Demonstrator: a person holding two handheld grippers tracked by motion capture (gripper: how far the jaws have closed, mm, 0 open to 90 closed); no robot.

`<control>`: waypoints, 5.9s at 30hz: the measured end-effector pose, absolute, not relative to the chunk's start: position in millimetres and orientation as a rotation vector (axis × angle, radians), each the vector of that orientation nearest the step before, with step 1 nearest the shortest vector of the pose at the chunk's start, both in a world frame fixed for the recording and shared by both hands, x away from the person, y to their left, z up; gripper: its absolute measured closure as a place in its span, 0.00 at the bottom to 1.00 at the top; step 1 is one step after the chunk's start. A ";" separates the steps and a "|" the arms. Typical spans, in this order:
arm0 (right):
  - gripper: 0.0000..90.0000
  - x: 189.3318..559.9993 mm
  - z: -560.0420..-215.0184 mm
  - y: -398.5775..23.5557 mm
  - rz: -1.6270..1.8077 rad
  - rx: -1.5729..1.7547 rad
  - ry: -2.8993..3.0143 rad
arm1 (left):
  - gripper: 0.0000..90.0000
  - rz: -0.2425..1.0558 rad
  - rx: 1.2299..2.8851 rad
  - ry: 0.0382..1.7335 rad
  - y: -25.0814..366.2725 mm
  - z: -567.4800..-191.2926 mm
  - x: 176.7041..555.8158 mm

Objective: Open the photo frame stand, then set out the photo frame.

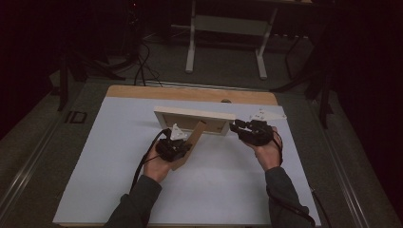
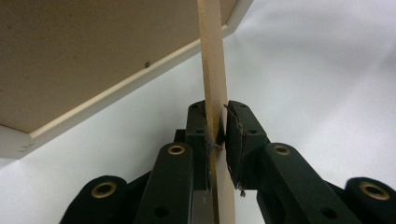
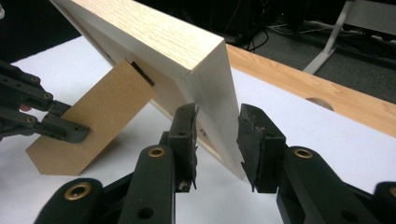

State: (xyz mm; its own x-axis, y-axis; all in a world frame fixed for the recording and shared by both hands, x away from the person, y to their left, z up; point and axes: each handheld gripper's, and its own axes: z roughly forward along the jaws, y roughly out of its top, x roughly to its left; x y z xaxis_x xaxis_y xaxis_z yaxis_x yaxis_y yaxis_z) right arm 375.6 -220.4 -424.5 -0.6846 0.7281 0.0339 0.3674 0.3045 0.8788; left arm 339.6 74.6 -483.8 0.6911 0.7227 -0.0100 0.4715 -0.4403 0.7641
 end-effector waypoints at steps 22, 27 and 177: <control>0.71 368.3 -450.8 -219.2 1.318 1.029 2.259 | 0.77 0.388 2.116 0.882 77.5 -486.2 333.1; 0.70 368.7 -454.9 -220.5 1.301 1.039 2.284 | 0.75 0.390 2.102 0.874 79.3 -483.3 331.7; 1.00 408.2 -438.5 -211.3 1.380 1.056 2.225 | 1.00 0.497 1.885 1.081 86.3 -431.8 373.5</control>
State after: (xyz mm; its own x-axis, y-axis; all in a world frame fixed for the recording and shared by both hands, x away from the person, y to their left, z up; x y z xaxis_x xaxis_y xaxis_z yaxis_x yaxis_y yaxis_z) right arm 408.2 -211.3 -438.5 -0.6772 0.7275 0.1097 0.4214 0.2613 0.8684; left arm 373.5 86.3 -431.8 0.5411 0.8372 -0.0798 0.4844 -0.2327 0.8433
